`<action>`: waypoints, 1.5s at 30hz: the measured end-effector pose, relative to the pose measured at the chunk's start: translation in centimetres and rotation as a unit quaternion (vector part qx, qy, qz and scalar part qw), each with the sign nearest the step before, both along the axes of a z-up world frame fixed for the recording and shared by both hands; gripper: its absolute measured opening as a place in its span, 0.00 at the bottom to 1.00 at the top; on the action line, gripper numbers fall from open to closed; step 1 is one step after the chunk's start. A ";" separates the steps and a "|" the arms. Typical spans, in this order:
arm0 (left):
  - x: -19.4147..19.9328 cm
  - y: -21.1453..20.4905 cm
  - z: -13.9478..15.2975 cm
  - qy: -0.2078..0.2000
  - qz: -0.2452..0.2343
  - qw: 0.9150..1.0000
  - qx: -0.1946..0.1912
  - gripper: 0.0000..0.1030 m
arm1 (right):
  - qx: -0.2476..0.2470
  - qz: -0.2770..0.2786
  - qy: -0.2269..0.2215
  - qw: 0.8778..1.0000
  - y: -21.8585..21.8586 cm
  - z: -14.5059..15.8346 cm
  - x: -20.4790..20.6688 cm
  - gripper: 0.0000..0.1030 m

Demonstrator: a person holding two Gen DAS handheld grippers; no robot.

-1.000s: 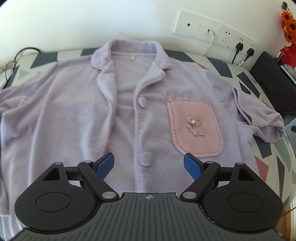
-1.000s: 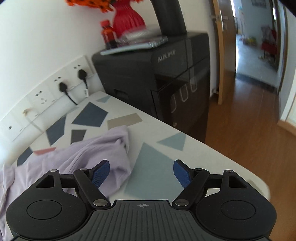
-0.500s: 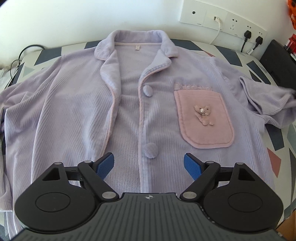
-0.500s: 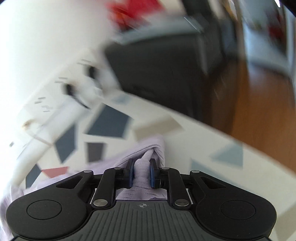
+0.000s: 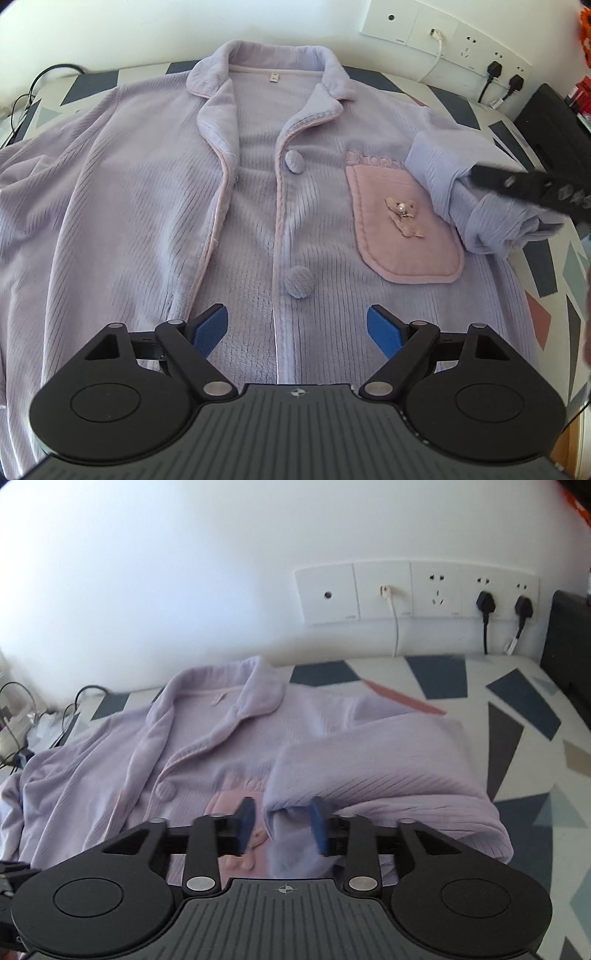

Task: Fold clothes
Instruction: 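Grasp the rolled sleeve with the right tool and lay it beside the pink pocket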

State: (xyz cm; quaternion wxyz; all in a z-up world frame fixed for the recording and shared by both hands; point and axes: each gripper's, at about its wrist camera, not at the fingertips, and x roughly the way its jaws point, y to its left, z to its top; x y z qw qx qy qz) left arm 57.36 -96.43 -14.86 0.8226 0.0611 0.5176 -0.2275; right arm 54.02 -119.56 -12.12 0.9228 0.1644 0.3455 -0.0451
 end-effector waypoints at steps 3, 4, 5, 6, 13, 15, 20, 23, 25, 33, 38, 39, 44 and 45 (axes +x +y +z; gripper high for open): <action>-0.3 0.0 -0.2 0.001 -0.009 1.000 0.000 0.82 | 0.003 -0.041 -0.032 0.999 -2.4 1.7 -1.6 0.59; -0.3 0.0 -0.3 0.001 -0.013 1.000 0.000 0.82 | 0.007 -0.064 -0.036 0.997 -3.8 2.0 -1.9 0.61; -0.4 0.0 -0.4 0.002 -0.017 1.000 0.000 0.82 | 0.016 -0.092 -0.032 0.995 -5.6 1.9 -2.0 0.61; -0.4 -0.1 -0.4 0.001 -0.020 1.000 0.000 0.82 | 0.024 -0.121 -0.028 0.992 -7.4 1.7 -2.1 0.61; -1.0 -1.7 -0.9 -0.015 -0.057 0.998 0.017 0.82 | 0.159 -0.167 0.066 0.971 -13.0 -4.4 -0.8 0.61; -1.1 -2.3 -1.2 -0.020 -0.069 0.997 0.026 0.82 | 0.166 -0.152 0.077 0.971 -12.4 -5.1 -0.3 0.61; -1.0 -3.5 -2.1 -0.028 -0.085 0.995 0.042 0.82 | 0.174 -0.143 0.094 0.970 -11.9 -5.9 1.1 0.41; -0.6 -4.1 -2.5 -0.029 -0.079 0.995 0.047 0.85 | 0.171 -0.140 0.098 0.970 -11.9 -5.9 2.1 0.24; -0.3 -4.5 -2.6 -0.029 -0.068 0.996 0.042 0.86 | 0.138 -0.149 0.092 0.975 -12.0 -5.2 2.8 0.18; 0.6 -8.1 -2.8 -0.032 -0.059 0.997 0.040 0.89 | 0.027 -0.201 0.065 0.977 -14.6 -3.3 3.6 0.12; 0.4 -10.8 -3.0 -0.023 -0.066 0.997 0.034 0.92 | -0.004 -0.216 0.075 0.974 -18.0 -3.4 3.8 0.12; 0.4 -11.3 -3.0 -0.024 -0.067 0.997 0.034 0.93 | -0.012 -0.218 0.076 0.973 -18.7 -3.5 4.0 0.11; 0.5 -13.3 -3.3 -0.027 -0.068 0.997 0.038 0.95 | -0.061 -0.225 0.087 0.969 -21.8 -3.7 5.3 0.04; 0.5 -13.2 -3.3 -0.026 -0.067 0.997 0.042 0.95 | -0.058 -0.219 0.095 0.969 -22.3 -4.0 5.5 0.00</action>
